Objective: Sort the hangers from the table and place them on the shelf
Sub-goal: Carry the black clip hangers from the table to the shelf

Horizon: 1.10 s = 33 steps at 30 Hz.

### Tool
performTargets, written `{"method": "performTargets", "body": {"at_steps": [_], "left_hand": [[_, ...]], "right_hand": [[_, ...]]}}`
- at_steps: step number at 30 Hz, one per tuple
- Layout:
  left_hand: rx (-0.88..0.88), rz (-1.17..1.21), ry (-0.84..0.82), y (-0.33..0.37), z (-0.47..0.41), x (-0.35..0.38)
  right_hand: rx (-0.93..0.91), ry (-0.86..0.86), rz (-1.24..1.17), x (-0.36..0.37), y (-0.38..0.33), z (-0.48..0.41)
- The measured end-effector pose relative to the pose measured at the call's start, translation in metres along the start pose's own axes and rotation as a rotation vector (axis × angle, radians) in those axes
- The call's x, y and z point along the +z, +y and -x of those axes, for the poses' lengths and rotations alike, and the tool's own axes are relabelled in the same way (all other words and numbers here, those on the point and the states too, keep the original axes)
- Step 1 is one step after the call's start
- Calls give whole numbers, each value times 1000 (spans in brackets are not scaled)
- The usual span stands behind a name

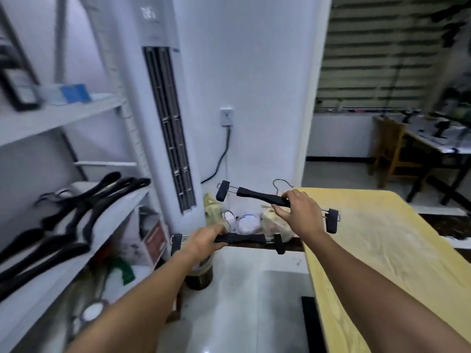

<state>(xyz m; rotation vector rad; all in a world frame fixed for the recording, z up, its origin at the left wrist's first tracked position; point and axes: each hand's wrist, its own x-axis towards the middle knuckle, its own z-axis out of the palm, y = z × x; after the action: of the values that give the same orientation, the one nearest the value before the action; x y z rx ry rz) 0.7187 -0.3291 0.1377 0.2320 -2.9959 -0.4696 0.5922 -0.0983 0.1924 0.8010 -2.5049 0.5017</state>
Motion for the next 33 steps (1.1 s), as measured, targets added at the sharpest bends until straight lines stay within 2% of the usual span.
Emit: {"method": "performTargets", "body": {"at_steps": [7,15,24,31,33], "left_hand": [[-246,-85,90,-96,122,-49],[-539,-100,190,-166,296,-102],[-743,-147,286,-184,495,-146],[-915,-161,327,-177,617,-149],[-965,-183,356,-170,645,-147]], "right_hand": [[-282,-14,-121,28,-155,1],[-577,-30,-338,19,-333,45],[-747,-118,-472,1,-482,152],[-897,-212,-548,-18,-562,231],[-976,-190,-579,-22,-581,247]]}}
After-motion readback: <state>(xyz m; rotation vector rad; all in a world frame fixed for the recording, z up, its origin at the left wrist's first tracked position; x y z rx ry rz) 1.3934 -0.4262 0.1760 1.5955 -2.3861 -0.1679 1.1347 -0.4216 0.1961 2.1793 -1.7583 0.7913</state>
